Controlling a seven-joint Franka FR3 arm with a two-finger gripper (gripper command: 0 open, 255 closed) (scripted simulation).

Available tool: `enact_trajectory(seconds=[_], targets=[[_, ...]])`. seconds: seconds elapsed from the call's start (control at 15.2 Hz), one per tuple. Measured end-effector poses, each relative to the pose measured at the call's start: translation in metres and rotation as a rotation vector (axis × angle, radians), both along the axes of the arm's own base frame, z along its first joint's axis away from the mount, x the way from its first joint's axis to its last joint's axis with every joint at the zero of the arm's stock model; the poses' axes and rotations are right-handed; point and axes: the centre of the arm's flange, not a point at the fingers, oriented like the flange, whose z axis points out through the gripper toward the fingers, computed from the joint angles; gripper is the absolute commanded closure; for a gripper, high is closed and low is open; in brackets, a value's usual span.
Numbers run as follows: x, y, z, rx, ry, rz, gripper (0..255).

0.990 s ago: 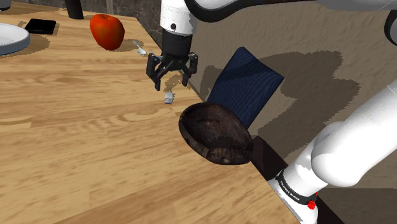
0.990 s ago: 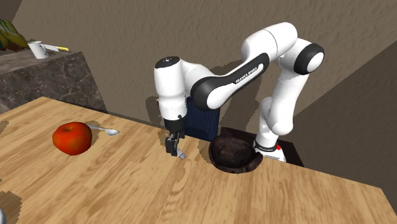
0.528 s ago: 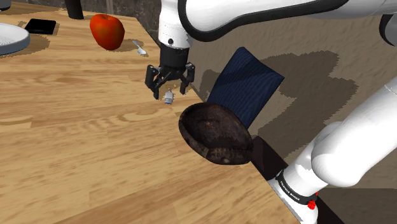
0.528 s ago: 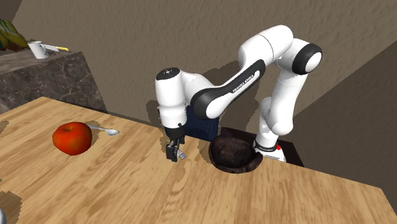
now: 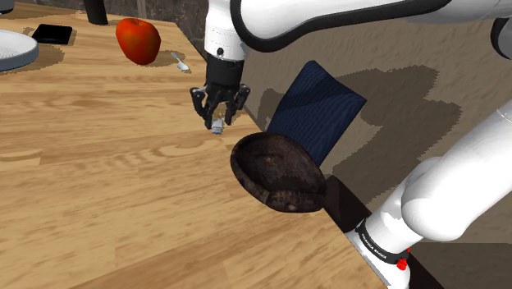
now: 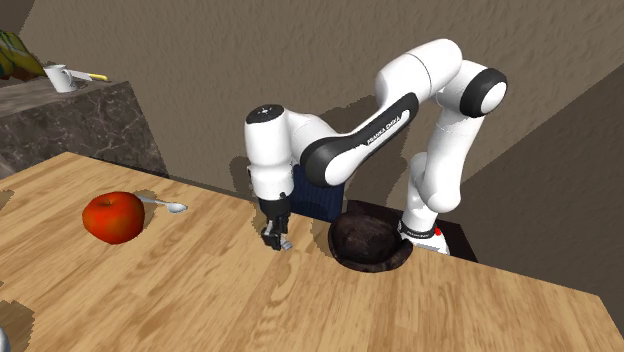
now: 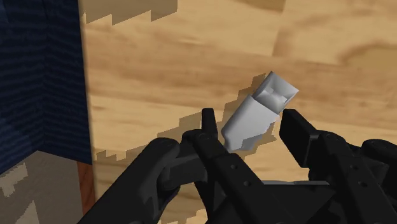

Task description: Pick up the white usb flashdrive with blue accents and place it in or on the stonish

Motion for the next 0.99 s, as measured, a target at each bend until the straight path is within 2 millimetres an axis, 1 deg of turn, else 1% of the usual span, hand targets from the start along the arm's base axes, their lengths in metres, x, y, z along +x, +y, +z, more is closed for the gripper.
enact_trajectory(seconds=[0.59, 0.73, 0.99], targets=[[0.001, -0.001, 0.001, -0.001, 0.001, -0.002, 255], [0.000, 0.000, 0.007, -0.002, 0.007, -0.001, 255], [0.000, -0.001, 0.027, -0.003, 0.009, -0.001, 255]])
